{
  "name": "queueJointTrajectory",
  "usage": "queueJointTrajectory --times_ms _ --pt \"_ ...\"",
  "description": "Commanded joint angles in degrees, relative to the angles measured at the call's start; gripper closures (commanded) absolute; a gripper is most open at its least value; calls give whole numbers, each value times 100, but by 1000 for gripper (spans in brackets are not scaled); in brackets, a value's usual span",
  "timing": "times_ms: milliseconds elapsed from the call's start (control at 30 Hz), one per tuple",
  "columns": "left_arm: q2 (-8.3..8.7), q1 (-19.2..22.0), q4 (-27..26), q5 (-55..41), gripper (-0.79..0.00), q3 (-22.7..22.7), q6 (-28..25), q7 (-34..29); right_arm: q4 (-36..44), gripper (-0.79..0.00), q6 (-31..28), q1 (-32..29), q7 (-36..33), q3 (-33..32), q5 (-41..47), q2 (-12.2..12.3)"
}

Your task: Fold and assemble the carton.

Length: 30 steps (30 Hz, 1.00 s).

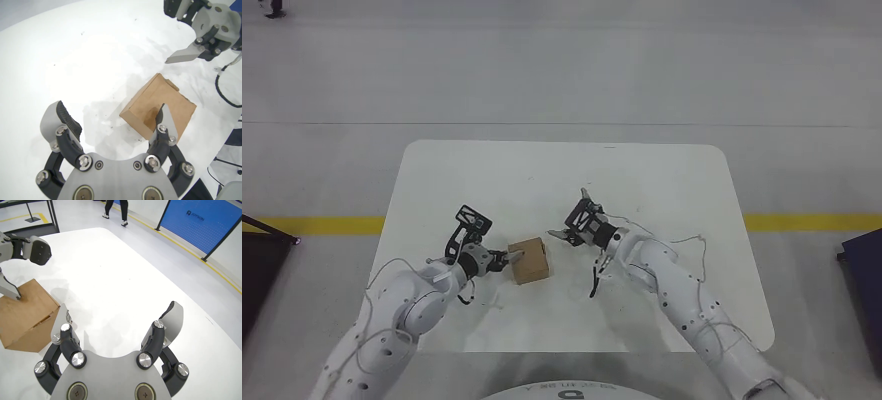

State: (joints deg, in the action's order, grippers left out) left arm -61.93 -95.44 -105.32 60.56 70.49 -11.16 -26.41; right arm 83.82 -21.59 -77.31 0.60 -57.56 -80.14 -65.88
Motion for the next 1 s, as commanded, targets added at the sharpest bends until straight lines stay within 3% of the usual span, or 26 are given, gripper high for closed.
queueJointTrajectory --times_ms 0,167,533,700,967 --pt "13 -41 -106 15 -785 104 27 19 34 -785 -59 -222 -29 -132 7 46" --pt "52 -182 -334 205 -785 349 105 -21 86 -785 -232 -422 -79 -12 -117 55" --pt "113 -404 -708 1044 -785 840 454 68 126 -785 -99 -243 -53 556 -384 -89" --pt "128 -531 -978 1462 -785 1160 861 101 426 -785 94 -458 47 -248 -256 69" --pt "127 -801 -1489 1674 -785 1865 1555 -76 1910 -785 -123 -1733 -330 -2828 443 477"
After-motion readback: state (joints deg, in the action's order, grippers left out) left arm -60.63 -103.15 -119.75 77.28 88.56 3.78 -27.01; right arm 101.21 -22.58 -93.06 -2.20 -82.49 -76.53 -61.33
